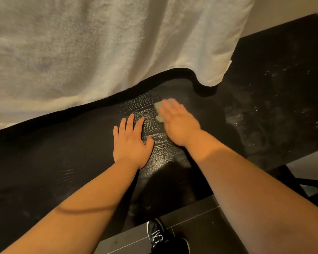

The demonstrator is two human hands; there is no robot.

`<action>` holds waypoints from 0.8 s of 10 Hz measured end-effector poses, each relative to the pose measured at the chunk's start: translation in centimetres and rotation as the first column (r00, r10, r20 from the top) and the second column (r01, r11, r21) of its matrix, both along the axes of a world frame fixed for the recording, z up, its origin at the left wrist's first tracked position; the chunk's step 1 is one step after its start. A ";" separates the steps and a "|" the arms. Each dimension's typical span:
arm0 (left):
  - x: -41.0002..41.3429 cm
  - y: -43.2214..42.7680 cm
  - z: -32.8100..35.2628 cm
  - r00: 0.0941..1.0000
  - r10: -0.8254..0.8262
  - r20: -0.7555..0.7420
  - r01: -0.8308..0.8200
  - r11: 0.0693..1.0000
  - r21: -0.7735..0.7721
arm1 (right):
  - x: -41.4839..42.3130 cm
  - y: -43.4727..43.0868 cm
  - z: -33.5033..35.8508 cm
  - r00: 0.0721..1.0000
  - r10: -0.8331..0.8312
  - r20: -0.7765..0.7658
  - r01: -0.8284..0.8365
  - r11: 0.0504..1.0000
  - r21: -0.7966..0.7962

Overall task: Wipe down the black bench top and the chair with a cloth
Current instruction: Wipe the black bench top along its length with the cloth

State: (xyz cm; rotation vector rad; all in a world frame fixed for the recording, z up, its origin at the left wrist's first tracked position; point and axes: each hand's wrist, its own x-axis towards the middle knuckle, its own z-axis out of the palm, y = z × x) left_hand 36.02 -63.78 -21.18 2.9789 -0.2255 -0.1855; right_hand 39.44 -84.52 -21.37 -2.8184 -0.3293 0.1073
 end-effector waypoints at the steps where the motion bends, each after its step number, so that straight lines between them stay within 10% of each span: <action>1: 0.1 0.0 0.1 1.000 -0.002 -0.009 0.002 1.000 0.003 | 0.0 -5.6 0.4 0.962 -0.273 0.023 0.274 0.961 -0.028; 3: 0.1 0.0 0.1 1.000 -0.002 -0.008 0.002 1.000 -0.001 | -1.9 -3.2 0.5 0.951 -0.310 0.006 0.309 0.949 -0.060; 5: 0.1 0.0 -0.1 1.000 -0.001 -0.007 0.001 1.000 -0.013 | -0.3 3.5 -0.2 0.991 0.132 -0.012 -0.132 0.991 -0.006; 8: 0.3 0.1 0.1 0.999 -0.001 -0.040 0.000 1.000 -0.021 | 1.5 -5.9 0.3 0.924 -0.381 0.022 0.381 0.920 -0.097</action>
